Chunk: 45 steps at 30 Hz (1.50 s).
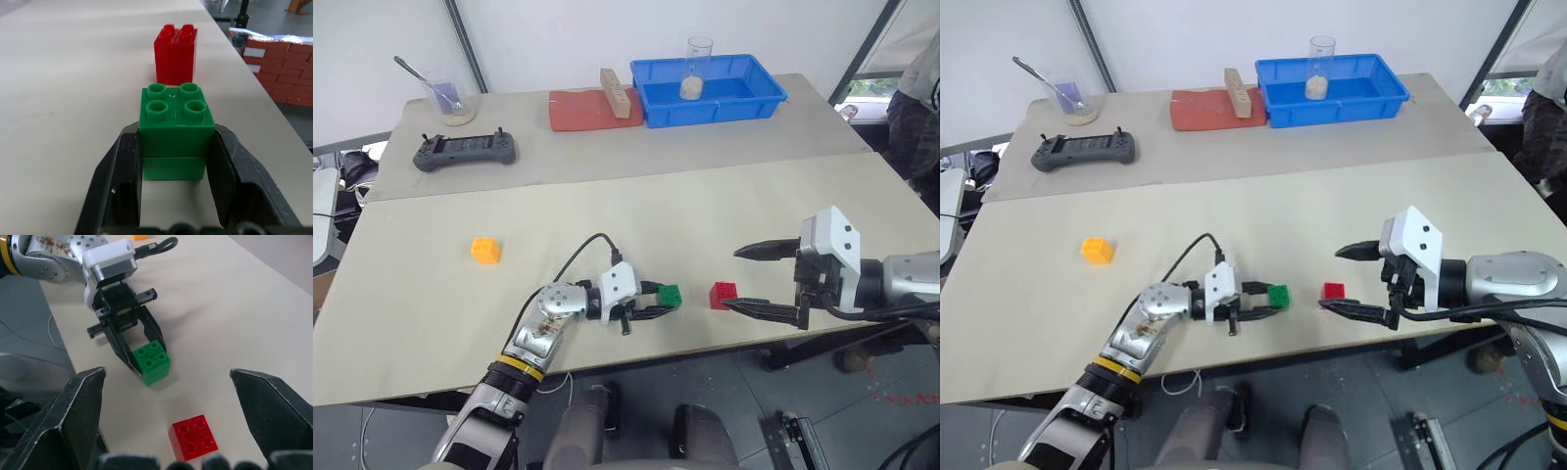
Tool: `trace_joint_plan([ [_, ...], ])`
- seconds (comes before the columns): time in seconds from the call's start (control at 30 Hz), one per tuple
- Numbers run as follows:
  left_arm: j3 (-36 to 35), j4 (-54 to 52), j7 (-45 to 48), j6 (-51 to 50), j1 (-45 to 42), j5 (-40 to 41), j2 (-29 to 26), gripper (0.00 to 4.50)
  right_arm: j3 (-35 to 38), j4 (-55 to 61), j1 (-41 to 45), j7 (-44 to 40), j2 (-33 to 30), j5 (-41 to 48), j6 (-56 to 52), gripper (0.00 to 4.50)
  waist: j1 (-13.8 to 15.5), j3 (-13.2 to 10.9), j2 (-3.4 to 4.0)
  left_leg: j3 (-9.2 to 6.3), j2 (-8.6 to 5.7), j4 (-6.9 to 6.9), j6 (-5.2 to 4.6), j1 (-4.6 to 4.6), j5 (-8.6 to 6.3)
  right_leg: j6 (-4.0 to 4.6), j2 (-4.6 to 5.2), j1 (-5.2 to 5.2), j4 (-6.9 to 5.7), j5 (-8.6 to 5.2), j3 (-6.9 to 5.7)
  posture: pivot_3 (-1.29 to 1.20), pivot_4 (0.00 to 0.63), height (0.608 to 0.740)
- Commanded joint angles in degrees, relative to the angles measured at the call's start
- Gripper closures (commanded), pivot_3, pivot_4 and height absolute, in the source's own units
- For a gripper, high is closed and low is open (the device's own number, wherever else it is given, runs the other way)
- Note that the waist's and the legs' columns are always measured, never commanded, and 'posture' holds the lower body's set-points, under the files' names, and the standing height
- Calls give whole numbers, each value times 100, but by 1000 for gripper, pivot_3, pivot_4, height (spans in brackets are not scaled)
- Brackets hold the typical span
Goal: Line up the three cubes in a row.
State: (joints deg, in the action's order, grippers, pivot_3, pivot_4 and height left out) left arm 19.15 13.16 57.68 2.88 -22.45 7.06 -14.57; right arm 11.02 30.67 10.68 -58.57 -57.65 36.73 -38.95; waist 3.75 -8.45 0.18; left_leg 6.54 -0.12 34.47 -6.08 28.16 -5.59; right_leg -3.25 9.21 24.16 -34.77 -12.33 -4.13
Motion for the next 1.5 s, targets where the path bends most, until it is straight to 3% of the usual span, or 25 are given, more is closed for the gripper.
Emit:
trace_joint_plan([
  [0.03, -8, -13, -52, 135, -97, -24, 52, 3185, 86, 56, 79, 16, 24, 4, 151, 0, -2, 0, 0, 0, 1, 3, -2, 0, -1, 0, -1, 0, 0, 0, 0, 0, 150, 740],
  [0.07, -12, -3, -52, 142, -98, -33, 55, 3185, 83, 54, 80, 16, 27, 6, 152, 0, -4, 0, 0, 0, 1, 5, -3, 0, -2, 0, -1, -1, 0, 0, 0, 0, 150, 740],
  [0.13, -24, 33, -60, 169, -97, -51, 44, 2126, 65, 31, 92, 23, 44, -11, 168, 0, -2, 0, 0, 0, 1, 8, -5, 0, -3, 0, -2, -2, -1, 0, 0, 0, 150, 740],
  [0.17, -31, 41, -59, 170, -96, -51, 36, 1891, 58, 24, 97, 27, 52, -16, 173, 0, -2, 0, 0, 0, 1, 10, -6, 0, -4, 0, -2, -2, -2, 0, 0, 0, 150, 740],
  [0.3, -57, 11, -34, 176, -65, -31, -27, 37, 11, -12, 126, 32, 83, -43, 192, 0, -2, 0, 0, 0, 1, 15, -9, 1, -7, 0, -1, -3, -4, 0, 0, 0, 150, 740],
  [0.5, -458, -552, -15, -166, 193, 225, -551, 37, -103, -159, 320, -6, 118, -78, 234, 0, -36, 1, 1, 0, 4, 15, -10, 1, -7, 0, -5, -2, -5, 0, 0, 0, 150, 740],
  [0.73, -1603, -2130, -1048, -1131, 1192, 434, -1154, 37, -457, -215, 966, 159, 484, 76, 61, 0, -143, 1, 2, 0, 6, 12, -9, 1, -12, 2, -2, -1, -4, -3, 2, 0, 150, 740],
  [0.87, -2469, -2995, -2391, -1495, 2032, 286, -812, 37, -755, -229, 1553, 402, 901, 220, -199, 0, -162, 1, 2, 0, 7, 11, -7, 0, -17, 1, 4, 0, -5, -2, 7, 0, 150, 740],
  [1.07, -3476, -3239, -4159, -1646, 2720, 12, -98, 37, -1107, -366, 2382, 627, 1456, 379, -569, 0, -113, 1, 2, 0, 7, 6, -3, 0, -19, 3, 3, 5, -9, -3, 7, 0, 150, 740],
  [1.27, -3746, -2824, -4771, -1522, 2621, -37, 122, 37, -1279, -562, 2910, 608, 1677, 370, -644, 0, -54, 1, 2, 10, 6, 2, 0, 2, -21, 5, 2, 12, -12, 1, 6, 0, 150, 740],
  [1.5, -3770, -2312, -5097, -1641, 1994, -77, 10, 37, -1321, -581, 3256, 661, 1839, 404, -798, 0, -32, 1, 2, 23, 6, -18, 8, 3, -19, 10, -2, 31, -13, 2, 9, 0, 150, 740],
])
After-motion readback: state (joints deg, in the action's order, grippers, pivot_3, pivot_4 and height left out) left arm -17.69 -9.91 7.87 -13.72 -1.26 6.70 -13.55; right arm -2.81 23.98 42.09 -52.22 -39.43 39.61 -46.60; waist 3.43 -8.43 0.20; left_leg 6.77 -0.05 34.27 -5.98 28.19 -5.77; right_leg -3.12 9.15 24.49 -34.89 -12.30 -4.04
